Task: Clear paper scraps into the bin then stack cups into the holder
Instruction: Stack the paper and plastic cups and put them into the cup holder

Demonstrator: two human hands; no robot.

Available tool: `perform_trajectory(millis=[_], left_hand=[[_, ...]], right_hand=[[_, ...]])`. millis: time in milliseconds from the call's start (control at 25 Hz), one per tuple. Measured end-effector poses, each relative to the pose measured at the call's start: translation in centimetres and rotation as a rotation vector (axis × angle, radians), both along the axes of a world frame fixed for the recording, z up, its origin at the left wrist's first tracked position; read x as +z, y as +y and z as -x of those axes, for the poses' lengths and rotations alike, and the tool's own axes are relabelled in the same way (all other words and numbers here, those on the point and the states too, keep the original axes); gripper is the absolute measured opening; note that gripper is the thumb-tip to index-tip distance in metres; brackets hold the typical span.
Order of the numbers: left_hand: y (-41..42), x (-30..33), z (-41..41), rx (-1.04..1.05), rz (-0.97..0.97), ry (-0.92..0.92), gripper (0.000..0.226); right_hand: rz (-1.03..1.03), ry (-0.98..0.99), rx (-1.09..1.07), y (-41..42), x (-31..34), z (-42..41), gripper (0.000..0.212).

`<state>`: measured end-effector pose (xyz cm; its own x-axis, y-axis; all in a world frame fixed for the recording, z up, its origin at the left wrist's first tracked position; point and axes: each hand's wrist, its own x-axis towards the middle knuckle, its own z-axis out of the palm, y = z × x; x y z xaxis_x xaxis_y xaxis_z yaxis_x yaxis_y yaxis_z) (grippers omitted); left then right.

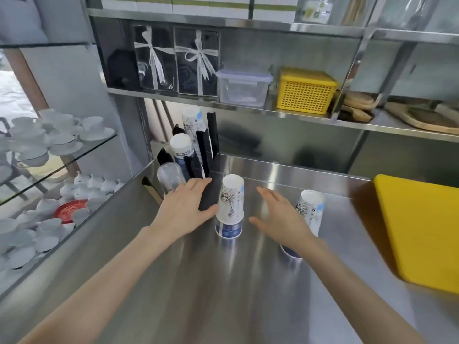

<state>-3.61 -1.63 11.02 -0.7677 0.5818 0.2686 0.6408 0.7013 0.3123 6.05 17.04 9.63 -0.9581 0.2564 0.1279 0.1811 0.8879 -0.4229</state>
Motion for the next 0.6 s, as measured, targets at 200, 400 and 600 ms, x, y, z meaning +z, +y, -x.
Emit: perform_trajectory(millis=[200,400,600], left_hand=[[1.2,-1.4,3.8,-0.049,-0.055,-0.133,0.065],[3.1,-4.7,7.2,-0.111,-0.091,-0.323,0.073],[5.2,-8.2,9.9,-0.124,-0.058,-0.448,0.079]], right_hand=[[0.074,-0.001,-0.033,0.4,-0.7,3.4,0.070],[0.236,0.018,-0.127,0.8,-2.9,6.3,0.067],[0.344,-0.018,-0.166,1.0,-5.5,9.3,0.065]])
